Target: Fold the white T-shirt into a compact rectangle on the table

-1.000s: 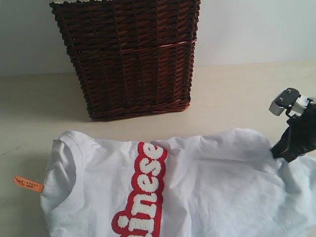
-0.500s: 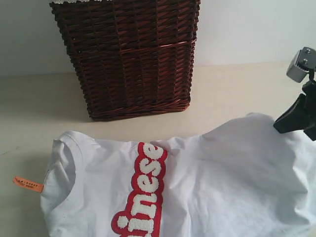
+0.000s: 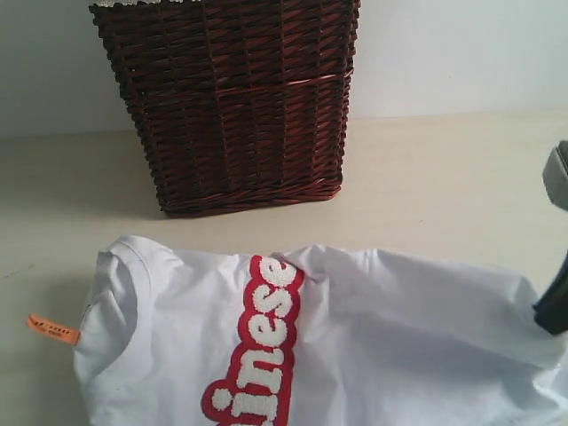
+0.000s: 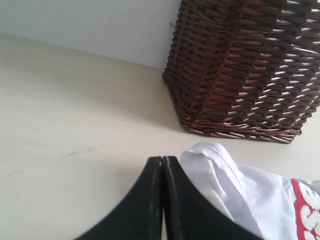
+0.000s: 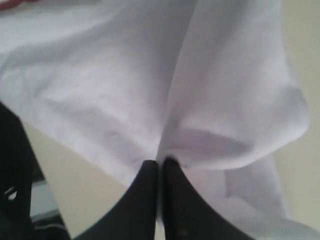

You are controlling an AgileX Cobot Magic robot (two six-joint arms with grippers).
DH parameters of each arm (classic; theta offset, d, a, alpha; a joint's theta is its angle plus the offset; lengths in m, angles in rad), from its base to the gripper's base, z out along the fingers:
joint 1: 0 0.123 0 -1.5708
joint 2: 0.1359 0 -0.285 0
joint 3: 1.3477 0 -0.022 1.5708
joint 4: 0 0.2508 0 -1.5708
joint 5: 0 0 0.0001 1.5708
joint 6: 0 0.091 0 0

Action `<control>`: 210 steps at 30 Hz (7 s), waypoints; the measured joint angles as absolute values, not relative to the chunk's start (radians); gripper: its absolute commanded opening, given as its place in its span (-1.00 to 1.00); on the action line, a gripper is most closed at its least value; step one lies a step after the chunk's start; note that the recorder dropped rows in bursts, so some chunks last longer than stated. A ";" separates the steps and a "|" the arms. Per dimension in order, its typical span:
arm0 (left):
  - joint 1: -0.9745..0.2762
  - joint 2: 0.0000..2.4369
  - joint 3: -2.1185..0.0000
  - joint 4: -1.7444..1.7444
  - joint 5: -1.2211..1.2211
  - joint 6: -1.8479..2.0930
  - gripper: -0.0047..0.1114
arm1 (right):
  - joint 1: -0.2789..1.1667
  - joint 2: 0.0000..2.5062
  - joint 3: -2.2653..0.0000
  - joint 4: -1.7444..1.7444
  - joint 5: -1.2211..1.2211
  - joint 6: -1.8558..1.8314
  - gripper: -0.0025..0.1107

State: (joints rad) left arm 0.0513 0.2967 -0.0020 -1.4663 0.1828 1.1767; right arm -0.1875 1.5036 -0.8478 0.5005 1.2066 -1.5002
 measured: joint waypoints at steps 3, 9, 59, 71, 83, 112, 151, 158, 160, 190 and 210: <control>0.051 0.297 -0.002 -1.466 0.183 1.177 -0.92 | -0.187 1.464 -0.759 0.412 1.207 -1.500 -0.96; 0.051 0.297 -0.002 -1.466 0.183 1.177 -0.92 | -0.187 1.375 -0.589 0.294 1.210 -1.552 -0.58; 0.051 0.297 -0.002 -1.466 0.183 1.177 -0.92 | -0.187 1.626 -0.697 0.192 1.213 -1.401 -0.24; 0.051 0.297 -0.002 -1.466 0.183 1.177 -0.92 | -0.187 1.745 -0.697 0.160 1.195 -1.364 -0.31; 0.051 0.297 -0.002 -1.466 0.183 1.177 -0.92 | -0.187 1.759 -0.697 0.151 1.147 -1.365 -0.96; 0.051 0.297 -0.002 -1.466 0.183 1.177 -0.92 | -0.187 1.522 -0.872 0.386 0.828 -1.298 -0.96; 0.051 0.297 -0.002 -1.466 0.183 1.177 -0.92 | 0.338 1.608 -0.845 0.486 0.382 -1.190 -0.96; 0.051 0.297 -0.002 -1.466 0.183 1.177 -0.92 | 0.491 1.870 -0.851 0.506 0.724 -1.150 -0.96; 0.051 0.297 -0.002 -1.466 0.183 1.177 -0.92 | 0.493 1.888 -0.860 0.516 0.773 -1.130 -0.96; 0.051 0.297 -0.002 -1.466 0.183 1.177 -0.92 | 0.668 2.271 -1.711 0.398 0.961 -0.696 -0.96; 0.051 0.297 -0.002 -1.466 0.183 1.177 -0.92 | 0.670 1.995 -1.109 0.166 0.875 -0.666 -0.96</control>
